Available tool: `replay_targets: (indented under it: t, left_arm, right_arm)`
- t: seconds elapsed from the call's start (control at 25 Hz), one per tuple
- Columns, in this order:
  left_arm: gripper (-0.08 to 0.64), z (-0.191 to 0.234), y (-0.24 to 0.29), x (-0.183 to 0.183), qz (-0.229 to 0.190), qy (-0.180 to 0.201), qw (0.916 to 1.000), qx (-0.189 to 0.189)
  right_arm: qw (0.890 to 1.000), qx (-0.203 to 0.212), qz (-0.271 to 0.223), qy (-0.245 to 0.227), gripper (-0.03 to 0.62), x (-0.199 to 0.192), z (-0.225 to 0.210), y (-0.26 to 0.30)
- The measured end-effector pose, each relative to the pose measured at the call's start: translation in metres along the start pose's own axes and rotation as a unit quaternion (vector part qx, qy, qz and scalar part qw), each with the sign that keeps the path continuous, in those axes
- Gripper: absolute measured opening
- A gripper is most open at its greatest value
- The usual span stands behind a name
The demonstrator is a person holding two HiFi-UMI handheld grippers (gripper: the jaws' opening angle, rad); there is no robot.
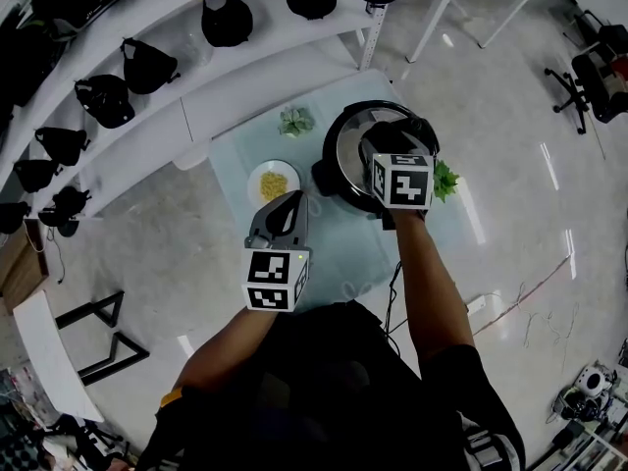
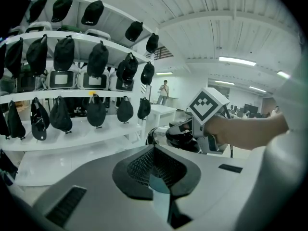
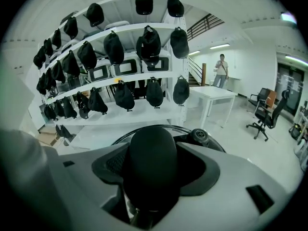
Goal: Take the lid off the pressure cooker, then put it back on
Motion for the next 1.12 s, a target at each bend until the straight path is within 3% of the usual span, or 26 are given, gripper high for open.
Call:
replay_targets:
  t: [0.44,0.64,0.84,1.12]
  left_arm:
    - [0.006,-0.01,-0.006,0.003,0.001,0.014,0.9998,-0.012]
    - [0.006,-0.017,-0.01,0.017,-0.012,0.029,0.9991,-0.029]
    - [0.006,-0.029,-0.021,0.025,-0.025,0.046,0.9962,-0.07]
    - [0.008,-0.04,-0.053,0.014,-0.033,0.069,0.9896,-0.122]
  right_arm:
    - [1.0,-0.013,-0.025,0.006,0.305,0.0,0.0,-0.006]
    - [0.998,-0.032,-0.051,0.003,0.314,-0.003,-0.001,-0.041]
    - [0.995,-0.042,-0.088,0.018,0.311,-0.01,0.018,-0.096]
    - [0.991,-0.062,-0.112,0.041,0.214,-0.042,0.062,-0.164]
Point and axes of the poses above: the fingertips, and each gripper's own axes: y forward along the fingers, z to its left, x out of its top, the point moved 1 cm from there along -y, backward along the fingers, and after that the axes turned 4 degrees about -x, right-handed, at the moved point
